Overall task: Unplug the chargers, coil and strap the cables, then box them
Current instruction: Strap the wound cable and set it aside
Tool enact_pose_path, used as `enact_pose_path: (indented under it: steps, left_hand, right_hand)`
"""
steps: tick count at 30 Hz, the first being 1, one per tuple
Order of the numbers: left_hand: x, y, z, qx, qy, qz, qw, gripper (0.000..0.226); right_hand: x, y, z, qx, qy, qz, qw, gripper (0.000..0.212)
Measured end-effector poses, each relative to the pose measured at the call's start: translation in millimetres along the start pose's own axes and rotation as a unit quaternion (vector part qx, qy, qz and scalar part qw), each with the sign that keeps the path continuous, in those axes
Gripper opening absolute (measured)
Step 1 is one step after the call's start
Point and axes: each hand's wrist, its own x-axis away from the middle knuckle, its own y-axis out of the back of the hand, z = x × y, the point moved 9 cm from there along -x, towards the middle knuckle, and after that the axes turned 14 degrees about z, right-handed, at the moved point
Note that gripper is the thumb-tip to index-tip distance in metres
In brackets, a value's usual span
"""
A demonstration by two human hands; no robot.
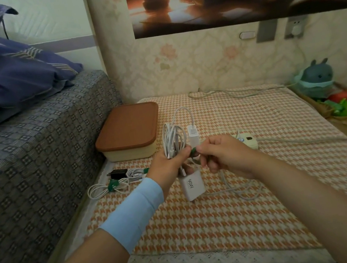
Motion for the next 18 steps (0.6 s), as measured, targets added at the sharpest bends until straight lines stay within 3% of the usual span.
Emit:
enact_pose_path:
  steps: [4,6,12,18]
  left_hand:
    - [0.0,4.4,2.7,0.027,0.012,-0.011,1.000,0.020]
    - [-1.2,5.9,3.6,0.029,0.019,-0.009,0.999,0.018]
    - [0.1,5.0,0.0,-0.014,0.040,0.019,0.999,0.022]
    - [5.5,-10.6,10.8,0.153,0.098,0.073,0.981,0.013]
  right_hand:
    - [-1.6,4.0,2.1,-0.013,0.032,-0.058,0.998,0.007]
    - [-3.0,4.7,1.4,-0.031,0.032,-0.068,0.997,0.016]
    - [0.5,-2.7,3.2,0.000,0.004,-0.003,1.000,0.013]
    - [1.5,23.9,4.5,-0.185,0.071,-0.139,0.970,0.006]
